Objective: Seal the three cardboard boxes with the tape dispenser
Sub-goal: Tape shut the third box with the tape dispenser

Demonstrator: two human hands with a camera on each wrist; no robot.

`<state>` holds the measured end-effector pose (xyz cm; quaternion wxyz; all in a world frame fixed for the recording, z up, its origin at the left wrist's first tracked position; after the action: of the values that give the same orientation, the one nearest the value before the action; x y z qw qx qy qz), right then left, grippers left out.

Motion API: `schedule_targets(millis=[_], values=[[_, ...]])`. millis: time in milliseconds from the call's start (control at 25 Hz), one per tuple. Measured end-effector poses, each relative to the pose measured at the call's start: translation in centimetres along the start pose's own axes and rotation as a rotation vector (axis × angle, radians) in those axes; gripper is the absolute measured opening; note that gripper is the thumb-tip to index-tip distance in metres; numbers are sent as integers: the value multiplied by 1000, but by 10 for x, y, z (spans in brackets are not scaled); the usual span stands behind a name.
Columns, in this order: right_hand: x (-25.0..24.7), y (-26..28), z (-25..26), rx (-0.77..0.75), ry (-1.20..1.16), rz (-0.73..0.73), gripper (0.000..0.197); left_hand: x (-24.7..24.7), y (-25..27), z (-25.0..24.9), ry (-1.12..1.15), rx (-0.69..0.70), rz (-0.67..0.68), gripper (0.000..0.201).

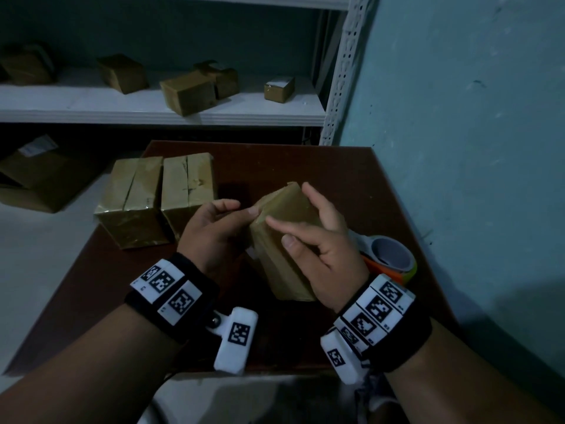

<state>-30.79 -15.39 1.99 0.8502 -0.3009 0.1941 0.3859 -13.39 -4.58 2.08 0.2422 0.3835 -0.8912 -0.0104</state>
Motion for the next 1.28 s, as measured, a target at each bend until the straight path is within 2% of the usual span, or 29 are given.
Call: schedule_targets(millis=[80,160,240,320,400,520,640,720,800,1000,1080,1160,1280], values=[[1,-1,-3,27,-4,11,51,-3,-3,-2,-4,-2,-2,69],[-2,-5,-10,143,57,-31,82,-7,-8,-4,-12,17,7,73],[-9,-11,-14,315,99,-9,114,-9,-11,-5,-9,23,42,74],[-12,-13,-15,364,112,66,124,-10,-13,-7,-31,38,123,79],[-12,-12,-14,304,147,88,120,-11,-13,-9,-72,75,199,84],[-15,-11,-10,217,214,68,117,-11,-9,-14,-156,150,259,69],[-16,-10,-5,55,459,36,112,-6,-3,-16,-227,197,241,49],[-10,-8,-2,-30,622,82,104,0,4,-12,-245,201,246,43],[-3,-8,1,-37,655,173,96,1,9,-7,-322,202,253,39],[0,-9,3,-27,581,289,63,-10,5,-1,-567,191,201,35],[-1,-6,3,-24,508,258,58,-11,5,0,-579,186,187,26],[-9,-5,3,-12,448,158,54,-11,5,2,-582,188,165,20],[-30,-9,3,116,527,57,55,-10,4,0,-573,191,121,18]])
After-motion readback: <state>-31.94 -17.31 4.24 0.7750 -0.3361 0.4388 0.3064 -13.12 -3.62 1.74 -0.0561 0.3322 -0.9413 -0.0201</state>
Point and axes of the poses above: each hand's wrist, its own y-axis away from the middle knuckle, its own x-axis out of the palm, z = x × y, the point moved 1 cm from there along -y, towards the middle knuckle, and after that the axes turned 2 degrees about x, right-handed, at the moved point
